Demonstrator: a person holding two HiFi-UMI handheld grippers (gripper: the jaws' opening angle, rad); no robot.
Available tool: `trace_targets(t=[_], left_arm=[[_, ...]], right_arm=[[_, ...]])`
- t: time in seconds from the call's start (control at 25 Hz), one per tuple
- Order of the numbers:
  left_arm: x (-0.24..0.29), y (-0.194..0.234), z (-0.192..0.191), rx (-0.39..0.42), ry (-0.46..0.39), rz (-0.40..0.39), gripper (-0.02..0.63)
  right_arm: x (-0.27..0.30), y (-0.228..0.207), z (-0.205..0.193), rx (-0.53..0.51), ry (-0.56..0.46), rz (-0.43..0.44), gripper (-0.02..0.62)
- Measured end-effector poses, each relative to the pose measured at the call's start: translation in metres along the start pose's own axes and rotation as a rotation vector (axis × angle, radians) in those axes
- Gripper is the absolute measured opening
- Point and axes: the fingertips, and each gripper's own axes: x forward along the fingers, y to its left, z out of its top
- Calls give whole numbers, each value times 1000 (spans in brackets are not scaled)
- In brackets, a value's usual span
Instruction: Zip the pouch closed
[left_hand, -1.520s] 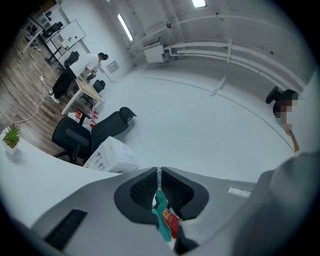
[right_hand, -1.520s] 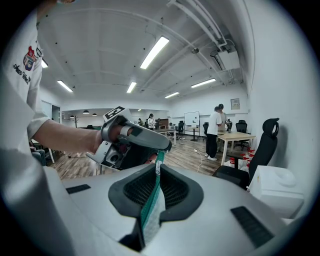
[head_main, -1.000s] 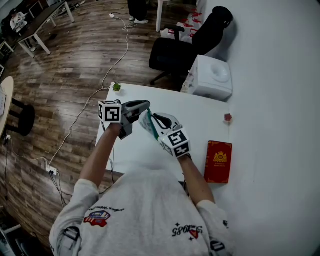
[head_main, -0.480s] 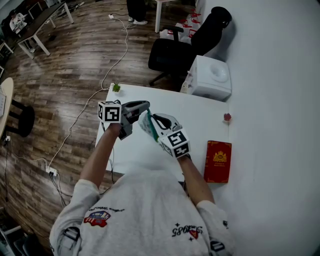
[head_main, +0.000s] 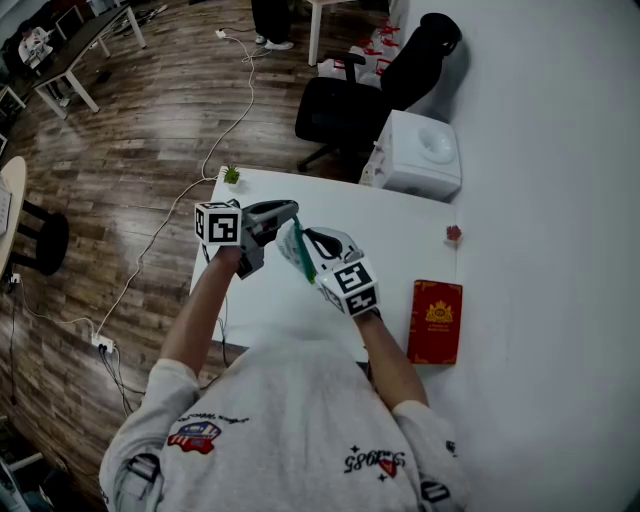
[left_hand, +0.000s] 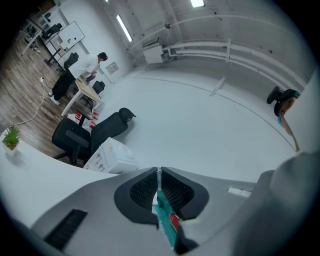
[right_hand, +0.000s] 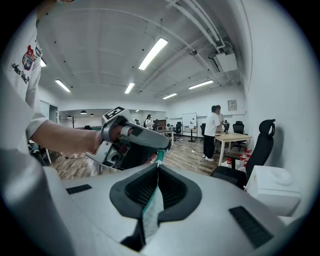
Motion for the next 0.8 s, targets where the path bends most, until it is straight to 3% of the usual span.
trace_targets(t=[0.52,0.8], left_arm=[[1,-2,2,25,12,2,18],[1,0,4,12,32,30,18]], right_arm=[[-3,0,8,5,-24,-14,5],[-3,6,6,-112,17,-28,5]])
